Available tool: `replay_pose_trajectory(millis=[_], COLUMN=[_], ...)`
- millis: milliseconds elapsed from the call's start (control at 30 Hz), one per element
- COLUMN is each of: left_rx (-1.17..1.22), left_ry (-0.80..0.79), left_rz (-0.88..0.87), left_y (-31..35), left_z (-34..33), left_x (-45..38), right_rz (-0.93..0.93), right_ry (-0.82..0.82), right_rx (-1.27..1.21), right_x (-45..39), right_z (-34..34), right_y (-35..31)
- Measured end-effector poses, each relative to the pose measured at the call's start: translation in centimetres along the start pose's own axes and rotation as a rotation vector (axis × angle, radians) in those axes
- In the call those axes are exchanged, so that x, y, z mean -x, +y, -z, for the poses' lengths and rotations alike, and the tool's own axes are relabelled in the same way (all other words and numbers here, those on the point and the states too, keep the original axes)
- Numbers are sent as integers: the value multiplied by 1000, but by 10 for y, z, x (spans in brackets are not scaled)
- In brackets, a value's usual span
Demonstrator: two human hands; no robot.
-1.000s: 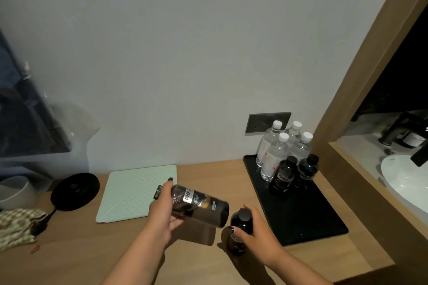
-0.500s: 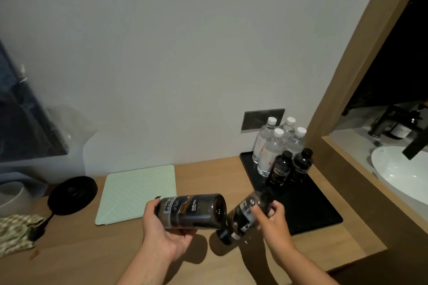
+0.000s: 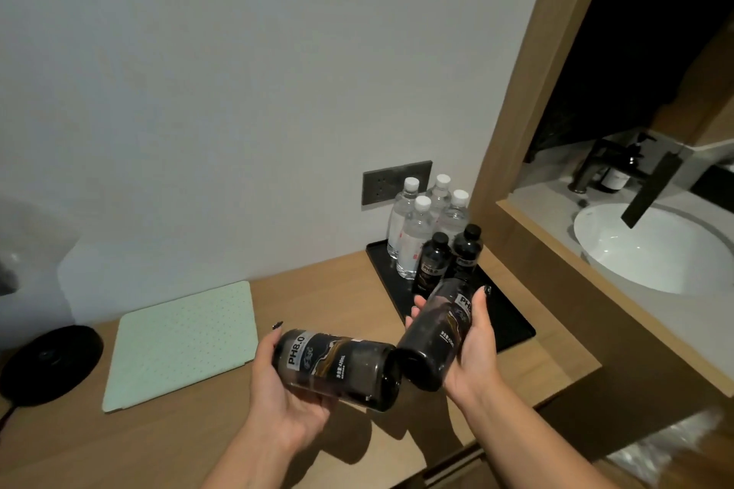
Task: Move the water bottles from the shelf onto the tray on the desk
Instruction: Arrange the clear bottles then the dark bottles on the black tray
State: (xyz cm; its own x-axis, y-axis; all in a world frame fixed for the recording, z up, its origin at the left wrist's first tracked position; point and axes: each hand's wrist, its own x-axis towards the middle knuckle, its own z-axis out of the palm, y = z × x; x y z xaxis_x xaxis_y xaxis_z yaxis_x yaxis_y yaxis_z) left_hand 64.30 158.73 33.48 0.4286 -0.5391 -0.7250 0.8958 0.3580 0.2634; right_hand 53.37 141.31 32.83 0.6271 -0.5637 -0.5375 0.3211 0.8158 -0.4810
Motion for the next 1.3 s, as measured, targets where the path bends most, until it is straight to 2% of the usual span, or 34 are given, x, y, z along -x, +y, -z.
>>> replay_pose_trajectory(millis=[233,367,467,733,933,1033,1300], left_rx=[68,107,111,163,314,325,324], left_ry=[72,118,143,142,197,222,247], left_rz=[58,70,56,34,-46,-82,-115], left_y=[-29,-40,-45,-62,-73,-78,-84], left_z=[-28,-38,-44,-62,-59,-57,-47], left_x=[-21,-40,-52,-71,-84,-85,-87], right_rz=[25,61,110,224,221,242,265], right_ry=[49,18,73,137,112,66,-74], right_rx=[-73,-48,89,737,908,1029,1172], right_x=[-9,-25,-45,-106,-133,-136,-135], right_z=[27,27,30,36,39,43,45], right_y=[-34,-62,-80,-95,-85,-80,-81])
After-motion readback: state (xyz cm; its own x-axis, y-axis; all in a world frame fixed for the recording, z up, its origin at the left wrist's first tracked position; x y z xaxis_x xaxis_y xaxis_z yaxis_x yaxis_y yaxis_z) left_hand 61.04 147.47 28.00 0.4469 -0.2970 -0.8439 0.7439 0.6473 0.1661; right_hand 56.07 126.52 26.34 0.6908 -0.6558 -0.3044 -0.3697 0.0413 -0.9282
